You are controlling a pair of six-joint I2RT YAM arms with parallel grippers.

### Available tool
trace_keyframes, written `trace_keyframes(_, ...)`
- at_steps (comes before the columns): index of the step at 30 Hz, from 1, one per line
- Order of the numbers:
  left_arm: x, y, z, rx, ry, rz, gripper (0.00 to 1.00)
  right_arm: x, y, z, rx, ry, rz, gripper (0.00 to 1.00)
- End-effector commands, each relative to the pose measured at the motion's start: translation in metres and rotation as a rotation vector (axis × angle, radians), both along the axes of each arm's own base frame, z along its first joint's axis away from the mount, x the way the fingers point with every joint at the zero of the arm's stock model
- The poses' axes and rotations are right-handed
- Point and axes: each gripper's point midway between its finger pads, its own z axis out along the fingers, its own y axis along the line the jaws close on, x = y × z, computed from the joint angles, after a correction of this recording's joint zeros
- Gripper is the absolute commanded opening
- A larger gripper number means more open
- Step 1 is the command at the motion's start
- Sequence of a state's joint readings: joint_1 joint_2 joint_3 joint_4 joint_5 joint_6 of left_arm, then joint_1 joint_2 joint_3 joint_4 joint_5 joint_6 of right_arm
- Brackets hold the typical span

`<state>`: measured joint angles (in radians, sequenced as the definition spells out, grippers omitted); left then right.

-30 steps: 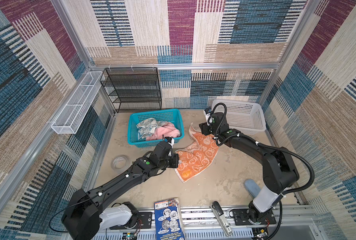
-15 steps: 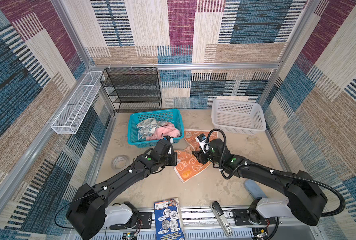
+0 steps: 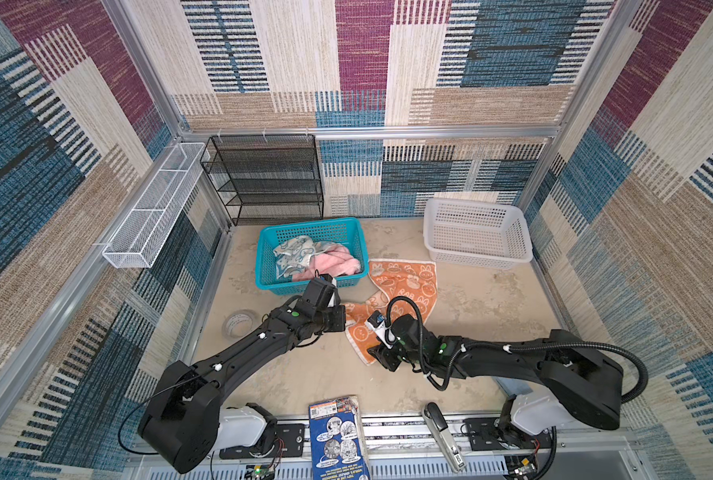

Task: Fold and stack the towels

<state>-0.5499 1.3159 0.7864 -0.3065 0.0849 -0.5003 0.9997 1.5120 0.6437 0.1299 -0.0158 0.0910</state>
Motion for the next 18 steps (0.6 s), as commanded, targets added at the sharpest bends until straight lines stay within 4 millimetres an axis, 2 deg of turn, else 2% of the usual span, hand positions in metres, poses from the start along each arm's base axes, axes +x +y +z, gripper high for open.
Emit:
trace_keyframes(1,0.003,-0.001,-0.004,-0.003,-0.018,-0.018,0.00,-0.004,0.012,-0.002,0.003,0.000,0.037,0.51)
trace_keyframes(9,0.003,0.005,-0.018,0.017,0.006,-0.004,0.00,-0.012,0.014,-0.029,-0.091,0.055,0.051,0.53)
trace_keyframes(18,0.007,0.009,-0.017,0.009,-0.005,0.007,0.00,-0.024,0.017,-0.044,-0.148,0.075,0.077,0.53)
